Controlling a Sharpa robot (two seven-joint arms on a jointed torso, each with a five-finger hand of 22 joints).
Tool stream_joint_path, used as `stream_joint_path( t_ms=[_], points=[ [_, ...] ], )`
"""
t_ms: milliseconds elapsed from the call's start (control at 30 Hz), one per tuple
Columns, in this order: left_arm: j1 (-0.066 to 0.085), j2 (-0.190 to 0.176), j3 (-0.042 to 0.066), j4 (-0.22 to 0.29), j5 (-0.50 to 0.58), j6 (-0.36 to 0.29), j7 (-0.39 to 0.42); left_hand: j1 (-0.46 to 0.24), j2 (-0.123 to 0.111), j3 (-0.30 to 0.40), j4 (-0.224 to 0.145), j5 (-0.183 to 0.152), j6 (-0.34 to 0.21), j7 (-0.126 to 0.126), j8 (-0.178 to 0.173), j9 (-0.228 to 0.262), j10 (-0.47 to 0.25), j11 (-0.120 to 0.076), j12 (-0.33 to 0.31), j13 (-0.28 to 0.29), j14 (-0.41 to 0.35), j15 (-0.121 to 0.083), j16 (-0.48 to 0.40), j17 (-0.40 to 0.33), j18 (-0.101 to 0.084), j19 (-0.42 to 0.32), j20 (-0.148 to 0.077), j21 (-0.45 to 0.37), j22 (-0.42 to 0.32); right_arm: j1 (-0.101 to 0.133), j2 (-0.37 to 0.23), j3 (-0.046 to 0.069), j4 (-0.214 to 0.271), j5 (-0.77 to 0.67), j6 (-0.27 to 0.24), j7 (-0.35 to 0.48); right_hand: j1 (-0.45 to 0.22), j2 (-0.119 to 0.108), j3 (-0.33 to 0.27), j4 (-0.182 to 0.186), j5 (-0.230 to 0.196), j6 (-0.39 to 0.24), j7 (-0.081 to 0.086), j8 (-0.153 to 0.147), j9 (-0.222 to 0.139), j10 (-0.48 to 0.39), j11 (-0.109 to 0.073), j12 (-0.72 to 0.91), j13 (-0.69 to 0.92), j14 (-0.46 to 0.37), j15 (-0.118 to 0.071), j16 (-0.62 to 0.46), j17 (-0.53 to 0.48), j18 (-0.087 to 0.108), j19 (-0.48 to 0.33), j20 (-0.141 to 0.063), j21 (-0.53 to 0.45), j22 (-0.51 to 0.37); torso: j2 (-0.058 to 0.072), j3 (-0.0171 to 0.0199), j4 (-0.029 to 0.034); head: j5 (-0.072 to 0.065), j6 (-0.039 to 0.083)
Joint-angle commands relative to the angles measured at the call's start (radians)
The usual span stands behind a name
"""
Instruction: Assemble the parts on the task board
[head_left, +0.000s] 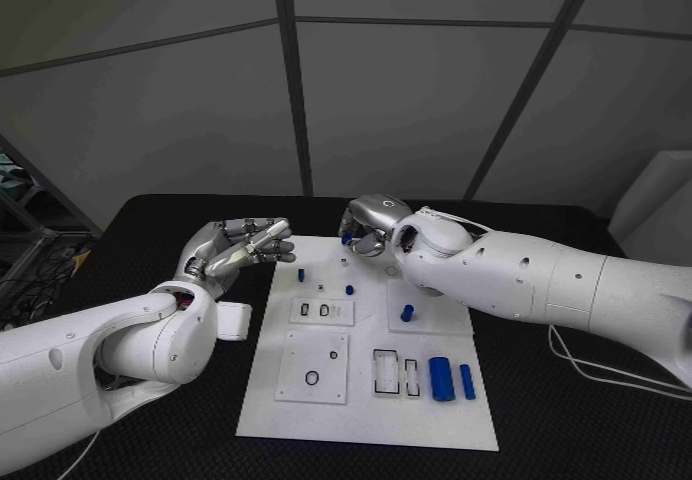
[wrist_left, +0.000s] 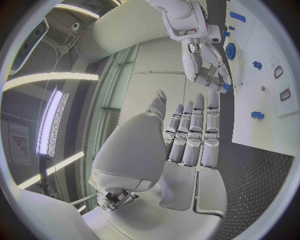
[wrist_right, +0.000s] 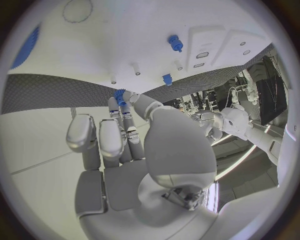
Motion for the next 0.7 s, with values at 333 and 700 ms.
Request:
stream_joint_path(
  t_ms=[333,700],
  points=[
    [0.004,0.000,0.001,0.004,-0.004,0.009,0.001,-0.010,0.003,-0.003,-0.007,-0.004,-0.001,0.009,-0.008,-0.001,-0.008,-0.001,-0.007,-0.001,0.002,0.004,-0.008,0.002,0.003,0.008,0.000,0.007,0.001,0.003,0.011,0.000,-0.018,-0.008,0.043,-0.033,-0.001,-0.008,0.004,0.004,0.000,-0.001,0.003,-0.005,0.000,0.016,-0.015,-0.008,0.001,0.024,-0.005,0.005,0.002,-0.015,0.006,0.001,0.006,0.001,0.006,-0.0019,0.0019,0.002,0.000],
    [0.004,-0.003,0.001,0.002,-0.004,0.009,0.001,-0.010,0.003,-0.003,-0.007,-0.004,-0.001,0.009,-0.008,-0.001,-0.008,-0.001,-0.007,-0.001,0.002,0.004,-0.008,0.002,0.003,0.008,0.000,0.007,0.001,0.003,-0.004,0.000,-0.012,-0.048,0.036,-0.078,-0.001,-0.008,0.004,0.005,0.000,-0.001,0.003,-0.005,0.000,0.017,-0.015,-0.009,0.001,0.024,-0.005,0.006,0.003,-0.015,0.007,0.002,0.007,0.003,0.008,-0.0016,0.0015,0.002,-0.001]
  ],
)
